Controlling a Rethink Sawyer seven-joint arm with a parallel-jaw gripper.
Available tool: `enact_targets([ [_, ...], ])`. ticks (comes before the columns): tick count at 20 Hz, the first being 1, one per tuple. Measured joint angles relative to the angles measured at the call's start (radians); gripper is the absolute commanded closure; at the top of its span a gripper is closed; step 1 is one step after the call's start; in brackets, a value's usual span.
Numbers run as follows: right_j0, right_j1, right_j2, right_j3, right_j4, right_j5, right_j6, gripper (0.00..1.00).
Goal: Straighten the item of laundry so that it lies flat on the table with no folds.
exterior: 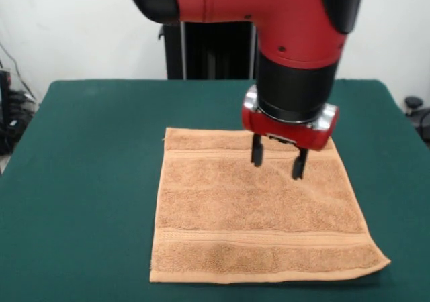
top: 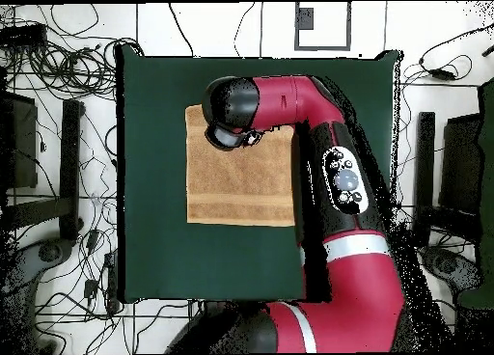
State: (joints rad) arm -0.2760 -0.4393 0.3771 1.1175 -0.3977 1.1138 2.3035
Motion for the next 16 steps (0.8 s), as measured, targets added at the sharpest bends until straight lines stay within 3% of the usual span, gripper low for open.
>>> enact_targets([
  [16,0.035,0.084,0.000,-0.235,0.031,0.067,0.000,0.00],
])
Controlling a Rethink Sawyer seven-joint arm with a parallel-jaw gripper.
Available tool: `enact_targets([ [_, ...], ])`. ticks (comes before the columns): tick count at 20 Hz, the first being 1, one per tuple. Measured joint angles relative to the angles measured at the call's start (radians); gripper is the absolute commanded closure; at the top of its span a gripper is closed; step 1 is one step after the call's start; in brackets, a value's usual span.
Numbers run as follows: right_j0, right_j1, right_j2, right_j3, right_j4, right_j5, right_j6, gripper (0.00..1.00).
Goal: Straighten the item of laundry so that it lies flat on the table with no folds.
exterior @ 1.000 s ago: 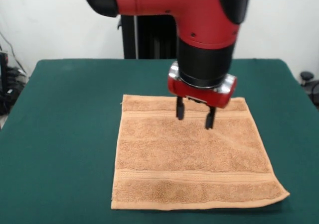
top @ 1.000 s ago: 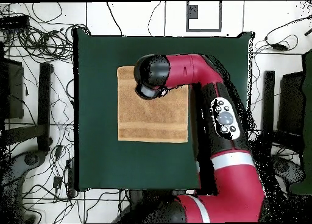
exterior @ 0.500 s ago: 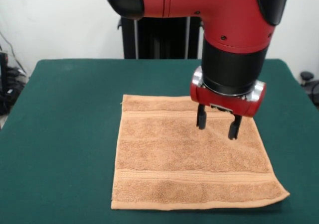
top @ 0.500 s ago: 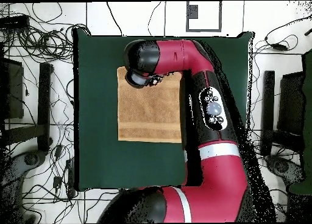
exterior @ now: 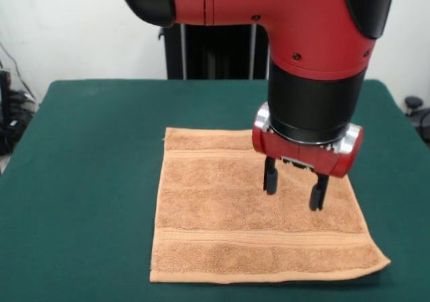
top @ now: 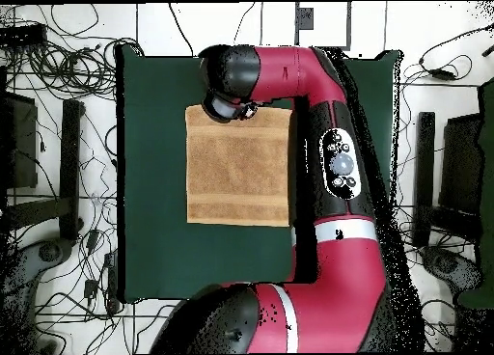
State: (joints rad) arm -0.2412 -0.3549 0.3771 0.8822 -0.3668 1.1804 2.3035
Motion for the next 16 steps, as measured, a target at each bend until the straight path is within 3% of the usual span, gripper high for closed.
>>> enact_targets([
  [16,0.047,0.117,0.001,-0.255,-0.001,0.094,0.000,0.00],
])
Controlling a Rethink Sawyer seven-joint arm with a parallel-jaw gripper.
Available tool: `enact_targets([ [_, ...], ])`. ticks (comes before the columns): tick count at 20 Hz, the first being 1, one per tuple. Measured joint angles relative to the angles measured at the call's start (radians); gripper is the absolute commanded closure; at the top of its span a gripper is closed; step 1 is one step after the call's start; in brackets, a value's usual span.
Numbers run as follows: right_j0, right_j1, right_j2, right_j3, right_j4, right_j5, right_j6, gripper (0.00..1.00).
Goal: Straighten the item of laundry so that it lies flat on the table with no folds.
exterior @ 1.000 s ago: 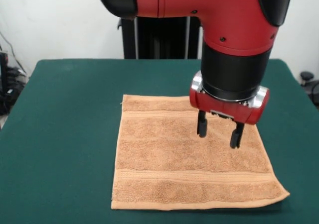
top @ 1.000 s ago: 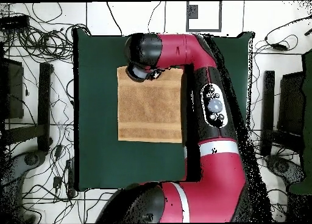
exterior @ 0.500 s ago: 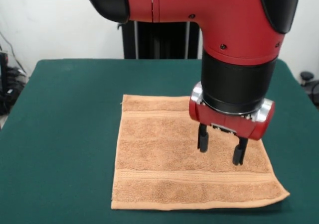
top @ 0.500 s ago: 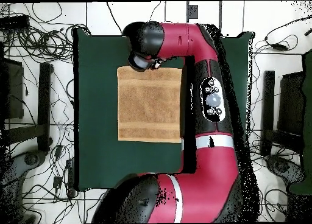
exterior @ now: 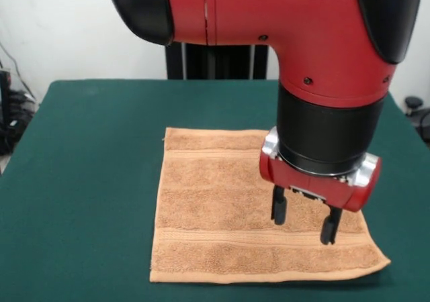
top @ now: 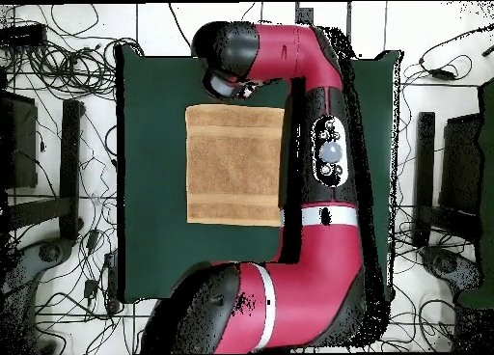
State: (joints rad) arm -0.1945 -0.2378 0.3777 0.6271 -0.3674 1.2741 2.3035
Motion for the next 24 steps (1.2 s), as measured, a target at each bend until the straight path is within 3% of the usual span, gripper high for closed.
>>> enact_targets([
  [10,0.037,0.024,-0.001,-0.051,0.011,0.010,0.000,0.00],
  [24,0.033,-0.040,-0.012,0.052,0.042,-0.023,0.000,0.00],
])
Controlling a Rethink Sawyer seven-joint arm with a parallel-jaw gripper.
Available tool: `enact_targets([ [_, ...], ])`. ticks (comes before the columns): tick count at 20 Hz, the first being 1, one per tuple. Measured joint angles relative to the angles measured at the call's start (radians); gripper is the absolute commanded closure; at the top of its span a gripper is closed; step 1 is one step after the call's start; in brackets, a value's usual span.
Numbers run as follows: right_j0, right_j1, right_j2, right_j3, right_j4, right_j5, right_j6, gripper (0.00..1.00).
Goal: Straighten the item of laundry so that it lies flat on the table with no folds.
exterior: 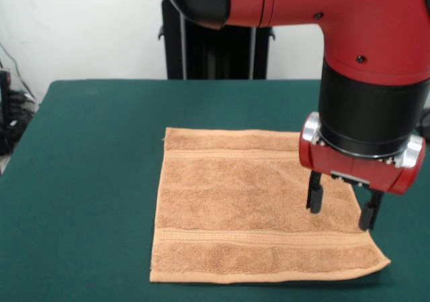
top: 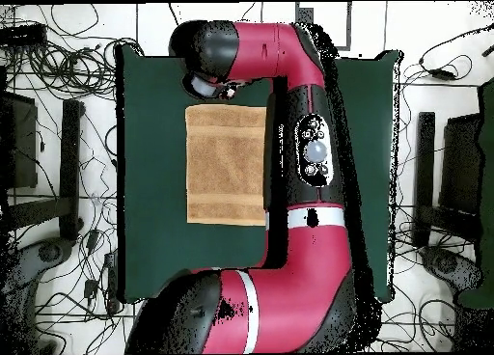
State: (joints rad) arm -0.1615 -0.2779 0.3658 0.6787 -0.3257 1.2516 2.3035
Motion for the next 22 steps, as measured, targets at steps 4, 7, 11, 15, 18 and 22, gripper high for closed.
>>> enact_targets([
  [4,-0.001,-0.016,-0.001,0.015,0.001,-0.002,0.000,0.00],
  [7,-0.002,-0.021,-0.001,0.015,0.002,-0.002,0.000,0.00],
  [11,-0.003,-0.022,-0.001,0.015,0.001,-0.003,0.000,0.00],
  [15,-0.004,-0.019,-0.002,0.015,0.001,-0.023,0.000,0.00],
  [18,-0.004,-0.014,-0.002,0.015,0.001,-0.051,0.000,0.00],
  [22,-0.004,0.008,-0.002,0.014,0.001,-0.085,0.000,0.00],
])
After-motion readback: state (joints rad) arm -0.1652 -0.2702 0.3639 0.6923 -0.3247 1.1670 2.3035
